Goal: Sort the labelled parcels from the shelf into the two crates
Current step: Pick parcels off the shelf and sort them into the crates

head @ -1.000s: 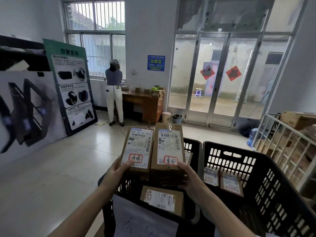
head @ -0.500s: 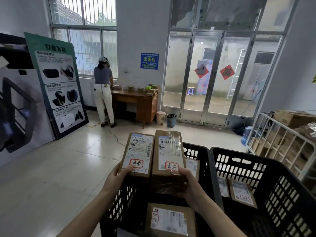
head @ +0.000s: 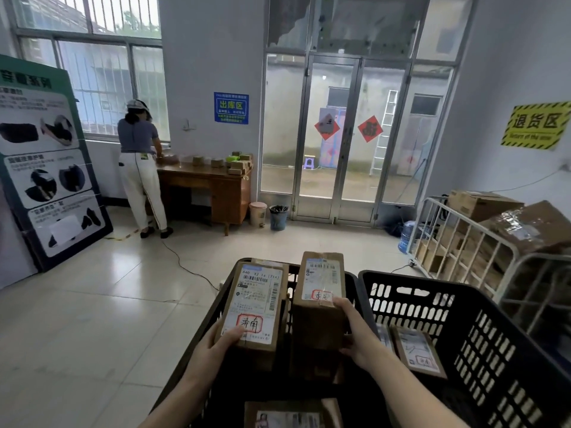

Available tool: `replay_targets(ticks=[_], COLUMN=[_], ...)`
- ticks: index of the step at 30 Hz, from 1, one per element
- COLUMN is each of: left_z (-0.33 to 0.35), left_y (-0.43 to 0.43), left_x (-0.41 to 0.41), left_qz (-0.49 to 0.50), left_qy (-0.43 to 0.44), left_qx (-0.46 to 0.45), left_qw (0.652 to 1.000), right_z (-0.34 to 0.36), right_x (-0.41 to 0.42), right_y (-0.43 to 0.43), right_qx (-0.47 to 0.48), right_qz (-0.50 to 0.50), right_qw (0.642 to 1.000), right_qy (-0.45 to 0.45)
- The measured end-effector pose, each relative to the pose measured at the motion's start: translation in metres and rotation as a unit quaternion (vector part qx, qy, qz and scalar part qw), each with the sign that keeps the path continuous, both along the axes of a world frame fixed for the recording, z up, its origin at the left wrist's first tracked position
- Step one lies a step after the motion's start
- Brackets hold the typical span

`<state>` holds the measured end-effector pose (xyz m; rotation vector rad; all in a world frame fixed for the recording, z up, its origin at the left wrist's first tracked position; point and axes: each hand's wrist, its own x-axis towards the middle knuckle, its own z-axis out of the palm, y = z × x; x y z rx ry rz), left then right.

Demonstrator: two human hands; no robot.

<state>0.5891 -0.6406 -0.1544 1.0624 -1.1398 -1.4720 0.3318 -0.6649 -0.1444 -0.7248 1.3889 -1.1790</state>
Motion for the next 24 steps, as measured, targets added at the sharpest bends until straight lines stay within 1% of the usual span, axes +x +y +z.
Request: replay_targets(ticks=[7,12,14,15,16,17,19,20,22,23,24], left_z=[-0.012,-0.009,-0.007,-0.005,-0.002,-0.001,0.002,0.004,0.008,0.008,0.009], left_y=[-0.011,-0.011,-0.009,-0.008,-0.008,-0.008,-0.01,-0.011,-0.013,-0.015,-0.016], left_x=[-0.014,-0.023,-0.03,-0.033,-0.035,-0.036,-0.035,-0.035,-0.034,-0.033,-0.031], left_qz=[0.009,0.02,0.02,0.022,0.028,0.033,0.044,0.047,0.054,0.057,0.06], left_qy=[0.0,-0.012,-0.003,0.005,0.008,0.013,0.019,0.02,0.02,0.02,0.019], left_qx=[0.022,0.033,0.024,0.021,0.025,0.027,0.03,0.03,0.025,0.022,0.021], left_qw=[1.0,0.999,1.0,1.0,0.999,0.999,0.998,0.998,0.998,0.998,0.998], right_z=[-0.015,-0.012,-0.007,-0.003,0.001,0.005,0.011,0.015,0.02,0.02,0.019], right_x=[-0.013,-0.019,-0.02,-0.019,-0.017,-0.017,-0.014,-0.011,-0.007,-0.006,-0.004], right_y=[-0.036,-0.045,-0.048,-0.049,-0.05,-0.053,-0.059,-0.062,-0.067,-0.07,-0.072], right_qx=[0.048,0.061,0.04,0.014,-0.022,-0.064,-0.156,-0.184,-0.203,-0.199,-0.199], right_qz=[0.019,0.007,-0.013,-0.017,-0.019,-0.019,0.003,0.029,0.09,0.116,0.132], right_qw=[0.999,0.997,0.995,0.989,0.973,0.944,0.871,0.838,0.785,0.771,0.765], right_qy=[0.006,0.05,0.093,0.147,0.229,0.323,0.466,0.512,0.578,0.593,0.598])
